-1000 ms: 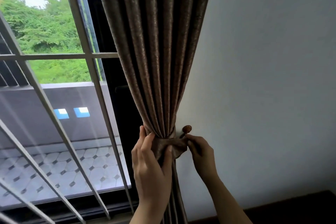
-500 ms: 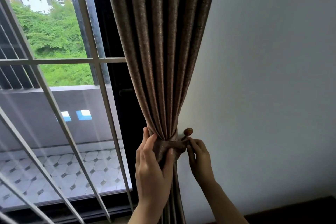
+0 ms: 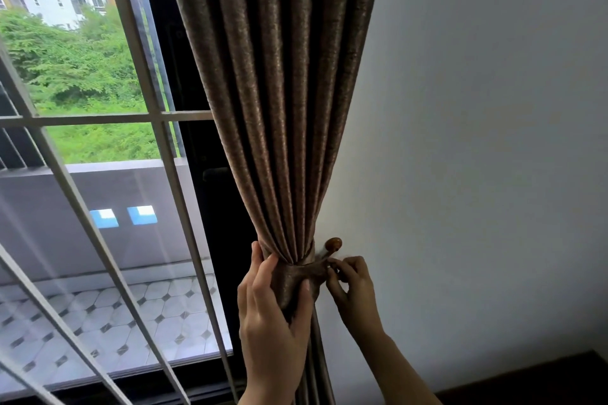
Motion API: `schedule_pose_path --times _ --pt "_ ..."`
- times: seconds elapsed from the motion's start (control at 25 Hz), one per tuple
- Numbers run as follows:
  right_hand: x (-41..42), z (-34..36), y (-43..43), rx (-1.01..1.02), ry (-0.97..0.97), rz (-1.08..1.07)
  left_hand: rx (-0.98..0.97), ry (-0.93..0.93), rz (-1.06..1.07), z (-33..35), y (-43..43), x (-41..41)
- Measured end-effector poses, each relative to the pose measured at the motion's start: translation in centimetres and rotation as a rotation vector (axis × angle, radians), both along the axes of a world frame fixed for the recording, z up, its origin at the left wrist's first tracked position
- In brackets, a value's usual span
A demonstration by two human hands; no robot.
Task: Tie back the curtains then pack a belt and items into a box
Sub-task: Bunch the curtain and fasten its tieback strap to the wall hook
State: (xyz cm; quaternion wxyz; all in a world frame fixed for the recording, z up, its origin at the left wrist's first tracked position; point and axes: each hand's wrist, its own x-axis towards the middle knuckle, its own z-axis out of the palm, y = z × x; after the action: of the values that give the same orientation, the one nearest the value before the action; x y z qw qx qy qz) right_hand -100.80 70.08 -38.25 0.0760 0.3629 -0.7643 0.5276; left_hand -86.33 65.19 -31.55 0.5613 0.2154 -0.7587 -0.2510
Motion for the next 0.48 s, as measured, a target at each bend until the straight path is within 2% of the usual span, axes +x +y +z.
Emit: schedule_pose_path --times 0.28,0.48 --pt "-0.4 0.2 0.4 -0.035 -0.216 0.107 -0.075 -0.007 -0.056 -0.9 -1.1 0.5" --pt "-0.6 0.2 0.6 0.05 -0.244 0.207 -0.136 -0.031 -0.109 -1.4 -2.9 1.0"
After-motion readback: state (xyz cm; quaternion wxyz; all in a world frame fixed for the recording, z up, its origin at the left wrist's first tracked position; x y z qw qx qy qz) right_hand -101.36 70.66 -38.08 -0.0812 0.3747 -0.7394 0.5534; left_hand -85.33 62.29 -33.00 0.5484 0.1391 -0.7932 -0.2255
